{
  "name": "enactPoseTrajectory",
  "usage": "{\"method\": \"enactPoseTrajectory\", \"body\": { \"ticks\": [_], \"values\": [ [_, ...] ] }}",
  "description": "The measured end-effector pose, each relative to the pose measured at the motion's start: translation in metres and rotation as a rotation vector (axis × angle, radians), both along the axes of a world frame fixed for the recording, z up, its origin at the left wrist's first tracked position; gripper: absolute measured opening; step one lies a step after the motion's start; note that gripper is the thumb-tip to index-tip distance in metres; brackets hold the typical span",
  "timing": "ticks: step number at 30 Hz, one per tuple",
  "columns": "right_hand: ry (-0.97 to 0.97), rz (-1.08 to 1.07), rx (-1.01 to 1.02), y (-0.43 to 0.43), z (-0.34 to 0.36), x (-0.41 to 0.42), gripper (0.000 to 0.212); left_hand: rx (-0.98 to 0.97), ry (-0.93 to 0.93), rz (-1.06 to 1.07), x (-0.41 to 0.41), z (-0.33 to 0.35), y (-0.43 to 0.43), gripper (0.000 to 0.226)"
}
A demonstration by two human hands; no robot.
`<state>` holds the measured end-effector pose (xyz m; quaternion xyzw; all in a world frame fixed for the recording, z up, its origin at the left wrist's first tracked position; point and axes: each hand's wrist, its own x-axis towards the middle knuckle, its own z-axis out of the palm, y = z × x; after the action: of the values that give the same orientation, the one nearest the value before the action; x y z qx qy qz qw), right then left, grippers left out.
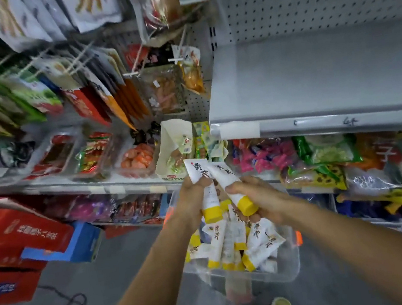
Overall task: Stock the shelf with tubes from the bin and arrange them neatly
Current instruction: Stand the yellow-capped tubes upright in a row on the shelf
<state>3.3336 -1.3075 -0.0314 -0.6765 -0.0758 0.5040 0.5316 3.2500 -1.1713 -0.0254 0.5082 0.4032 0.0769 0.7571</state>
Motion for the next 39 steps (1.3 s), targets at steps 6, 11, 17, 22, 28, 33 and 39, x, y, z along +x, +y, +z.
{"method": "enactPoseTrajectory", "body": {
  "ticks": [6, 11, 17, 22, 28, 33, 39],
  "values": [
    [-0.089, -0.036, 0.209, 0.001, 0.079, -0.002, 0.029, 0.118, -0.197, -0.017, 0.003, 0.078, 0.01, 0.029],
    [-0.255, 0.014, 0.323, 0.002, 0.154, 0.0, 0.038, 0.234, -0.373, -0.076, 0.007, 0.147, 0.017, 0.032],
    [-0.469, -0.073, 0.445, 0.016, 0.228, 0.006, 0.045, 0.437, -0.531, -0.12, 0.022, 0.226, 0.033, 0.03],
    [-0.665, -0.229, 0.55, 0.022, 0.286, 0.03, 0.041, 0.567, -0.578, -0.12, 0.041, 0.276, 0.053, 0.034],
    [-0.89, -0.342, 0.529, 0.045, 0.348, 0.099, 0.049, 0.582, -0.571, -0.065, 0.075, 0.311, 0.066, 0.033],
    [-1.006, -0.345, 0.375, 0.073, 0.355, 0.166, 0.049, 0.566, -0.583, -0.042, 0.116, 0.328, 0.074, 0.027],
    [-1.067, -0.301, 0.171, 0.106, 0.348, 0.234, 0.06, 0.646, -0.516, -0.048, 0.159, 0.335, 0.081, 0.033]
  ]
}}
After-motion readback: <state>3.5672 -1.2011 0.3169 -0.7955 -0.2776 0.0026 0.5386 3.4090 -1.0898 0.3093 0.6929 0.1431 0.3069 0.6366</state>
